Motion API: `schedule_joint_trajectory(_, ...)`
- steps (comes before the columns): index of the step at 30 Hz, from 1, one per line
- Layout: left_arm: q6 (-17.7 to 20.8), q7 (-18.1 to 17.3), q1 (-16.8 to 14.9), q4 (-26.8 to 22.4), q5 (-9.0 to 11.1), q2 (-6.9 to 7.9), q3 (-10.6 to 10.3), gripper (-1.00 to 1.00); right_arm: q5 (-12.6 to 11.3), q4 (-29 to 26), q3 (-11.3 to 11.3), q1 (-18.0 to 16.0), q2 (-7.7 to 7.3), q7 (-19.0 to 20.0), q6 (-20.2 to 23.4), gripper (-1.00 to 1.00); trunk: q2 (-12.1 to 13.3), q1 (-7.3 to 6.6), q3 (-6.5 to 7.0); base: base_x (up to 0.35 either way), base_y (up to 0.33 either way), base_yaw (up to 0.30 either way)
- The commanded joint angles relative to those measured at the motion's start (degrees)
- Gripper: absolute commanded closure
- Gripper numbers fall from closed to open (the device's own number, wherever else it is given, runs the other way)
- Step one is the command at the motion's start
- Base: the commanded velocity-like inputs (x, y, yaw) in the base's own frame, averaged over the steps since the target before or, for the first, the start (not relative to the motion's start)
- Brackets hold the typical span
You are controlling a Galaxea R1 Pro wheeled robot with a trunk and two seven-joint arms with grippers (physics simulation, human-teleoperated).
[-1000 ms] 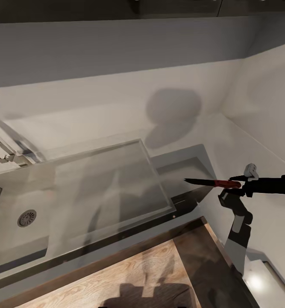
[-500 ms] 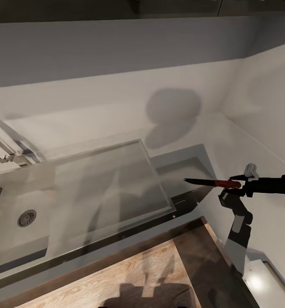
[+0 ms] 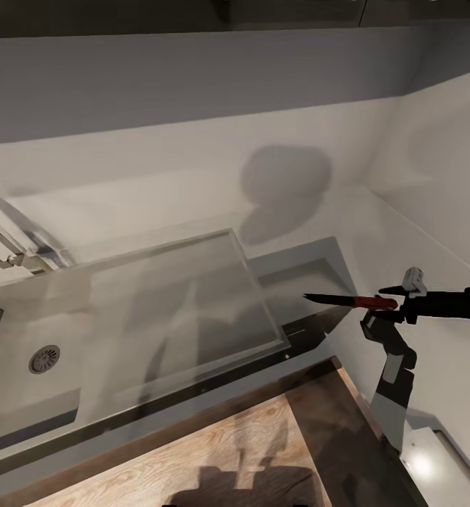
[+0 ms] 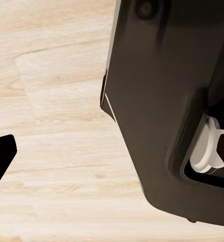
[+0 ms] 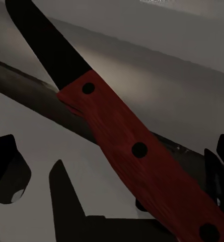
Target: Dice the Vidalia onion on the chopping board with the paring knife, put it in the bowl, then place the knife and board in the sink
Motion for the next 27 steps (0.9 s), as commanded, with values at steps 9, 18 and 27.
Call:
schedule_joint_trajectory(9, -0.1, 0.5, 0.0, 0.1, 0.6, 0.03, -0.4, -1.00, 0.2, 0.0, 0.0, 0.0, -0.01, 0.1, -0.3, -1.00, -0.1, 0.04, -0.08, -0.004, 0.000, 0.000)
schedule_joint_trajectory(18, -0.1, 0.4, 0.0, 0.2, 0.6, 0.03, -0.4, -1.00, 0.2, 0.0, 0.0, 0.0, 0.05, 0.0, -0.3, -1.00, -0.1, 0.04, -0.08, -0.116, 0.000, 0.000)
schedule_joint_trajectory(27, -0.1, 0.4, -0.1, 0.3, 0.6, 0.07, -0.4, -1.00, 0.2, 0.0, 0.0, 0.0, 0.00, -1.6, -1.9, -1.00, -0.1, 0.04, -0.08, -0.015, 0.000, 0.000)
